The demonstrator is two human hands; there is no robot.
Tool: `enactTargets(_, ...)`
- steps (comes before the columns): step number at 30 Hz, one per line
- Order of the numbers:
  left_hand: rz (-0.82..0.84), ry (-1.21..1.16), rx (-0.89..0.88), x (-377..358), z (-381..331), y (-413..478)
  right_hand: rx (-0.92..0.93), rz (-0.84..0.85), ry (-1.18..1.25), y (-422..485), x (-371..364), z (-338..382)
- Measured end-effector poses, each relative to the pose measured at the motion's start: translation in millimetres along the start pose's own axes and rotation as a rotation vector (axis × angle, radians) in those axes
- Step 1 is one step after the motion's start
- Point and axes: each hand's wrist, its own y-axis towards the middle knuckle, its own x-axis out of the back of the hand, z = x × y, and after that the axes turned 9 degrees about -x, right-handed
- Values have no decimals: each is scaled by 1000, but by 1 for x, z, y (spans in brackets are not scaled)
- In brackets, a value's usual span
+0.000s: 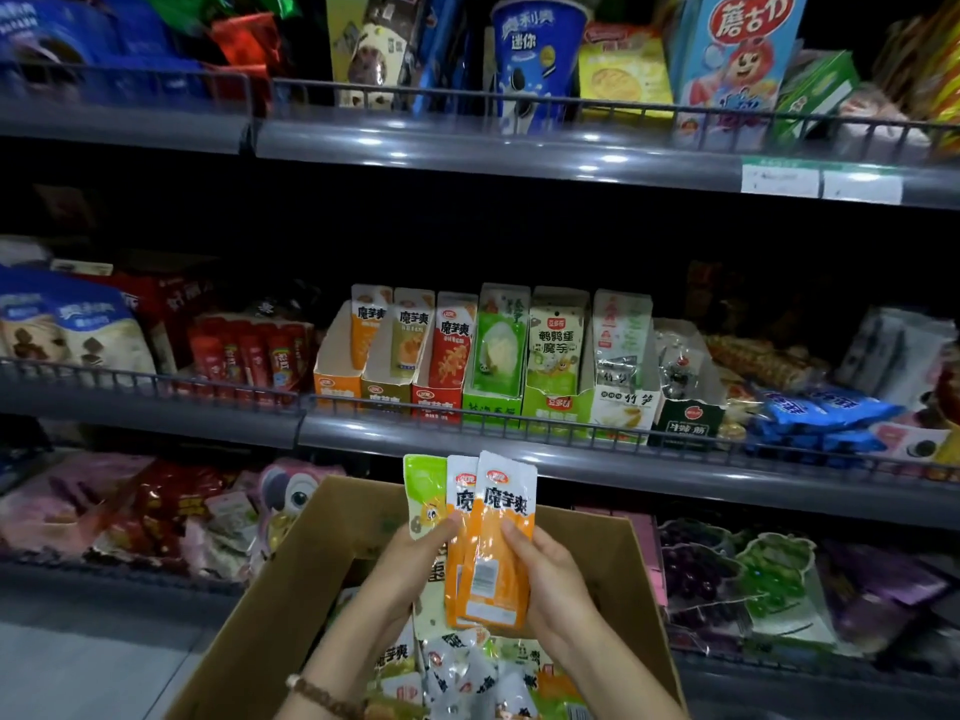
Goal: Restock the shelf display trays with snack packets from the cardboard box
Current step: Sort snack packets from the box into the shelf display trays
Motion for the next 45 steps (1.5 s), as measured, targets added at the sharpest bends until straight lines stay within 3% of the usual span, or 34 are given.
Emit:
enactTargets(13,-91,-92,28,21,10,10,364,-194,-302,35,-49,16)
enactTargets(18,-44,-179,-2,32,4,10,380,-72,-345,36,-79,14)
enactTargets(23,32,-172,-2,47,2,10,130,70,-358,36,-95,15)
enactTargets(28,-5,-266,81,64,-3,12,283,92,-475,44,-82,23)
enactTargets(37,300,-101,250,75,-38,9,87,394,-477,45,-59,64)
enactTargets(45,248,-60,242,69,-56,21,328,260,-374,52,-57,75)
